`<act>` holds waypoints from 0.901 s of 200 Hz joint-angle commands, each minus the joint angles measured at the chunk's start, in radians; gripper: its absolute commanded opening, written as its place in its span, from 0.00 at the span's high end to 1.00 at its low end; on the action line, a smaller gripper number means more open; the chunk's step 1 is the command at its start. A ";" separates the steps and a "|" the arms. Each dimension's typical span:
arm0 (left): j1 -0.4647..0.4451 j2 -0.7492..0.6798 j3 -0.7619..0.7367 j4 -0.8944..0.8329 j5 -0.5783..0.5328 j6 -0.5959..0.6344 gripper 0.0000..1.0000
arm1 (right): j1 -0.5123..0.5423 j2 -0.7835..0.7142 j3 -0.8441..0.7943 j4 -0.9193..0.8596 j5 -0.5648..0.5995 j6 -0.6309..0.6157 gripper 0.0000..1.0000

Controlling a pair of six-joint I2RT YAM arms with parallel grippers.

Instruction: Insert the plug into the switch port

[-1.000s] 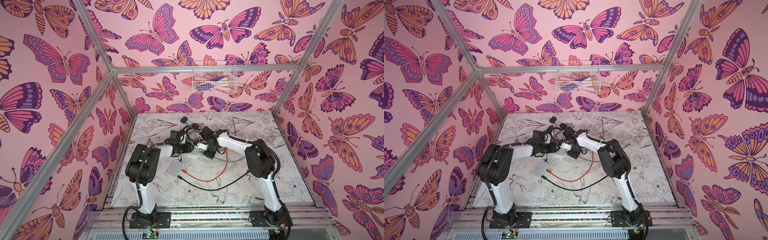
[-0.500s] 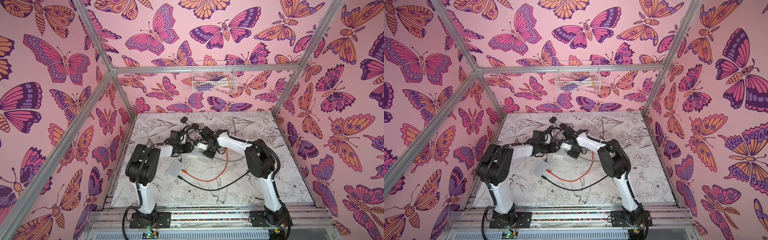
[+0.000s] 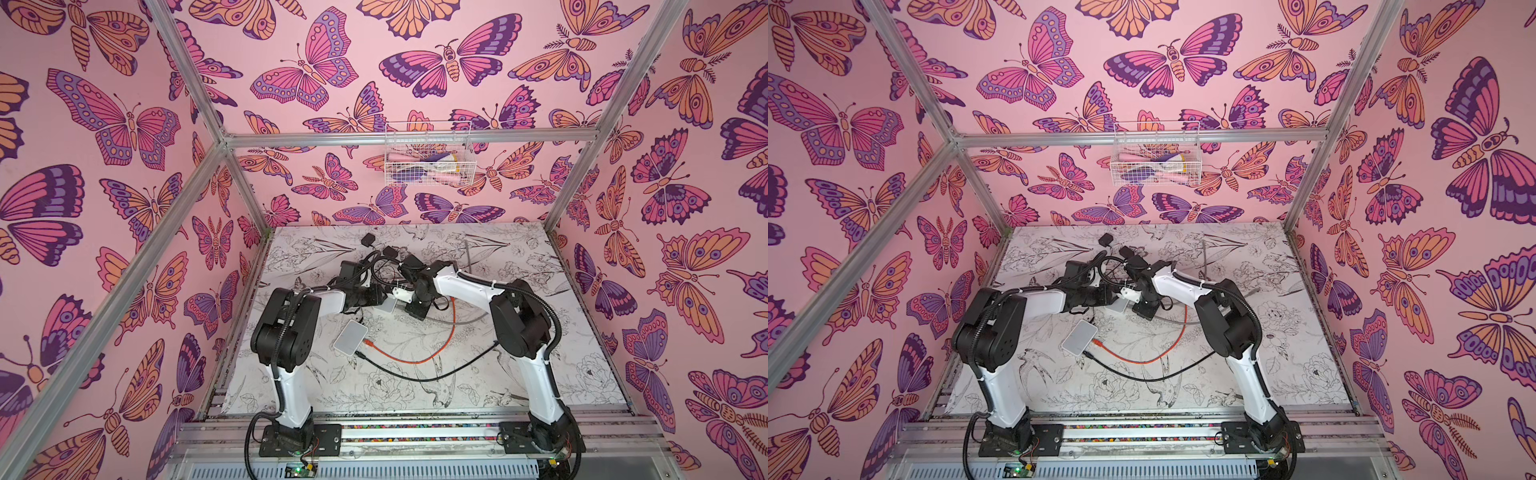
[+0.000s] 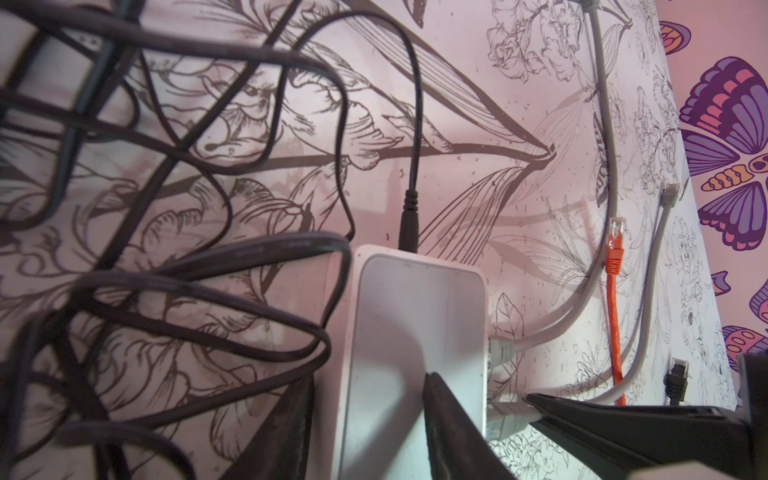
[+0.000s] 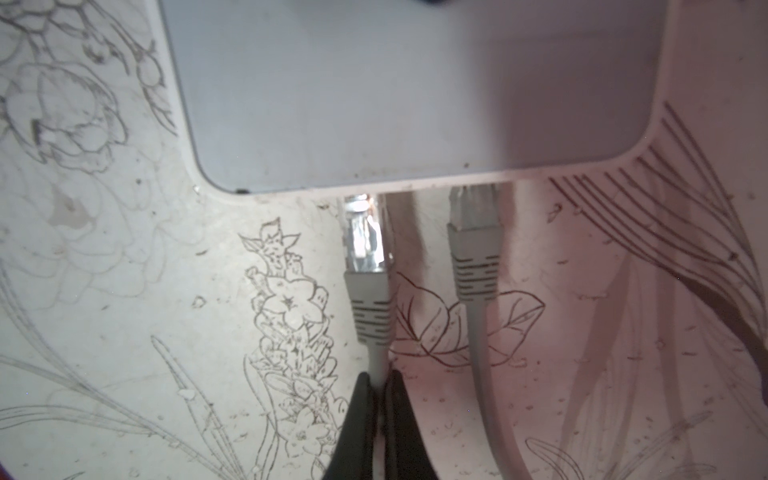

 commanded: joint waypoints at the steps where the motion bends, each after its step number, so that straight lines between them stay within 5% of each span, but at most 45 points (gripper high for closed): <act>1: -0.012 -0.010 -0.038 -0.031 0.001 0.011 0.54 | -0.001 -0.052 -0.006 0.045 -0.057 0.031 1.00; 180: -0.039 -0.036 -0.087 0.007 -0.017 0.007 0.55 | -0.029 -0.051 -0.048 0.084 -0.228 0.046 1.00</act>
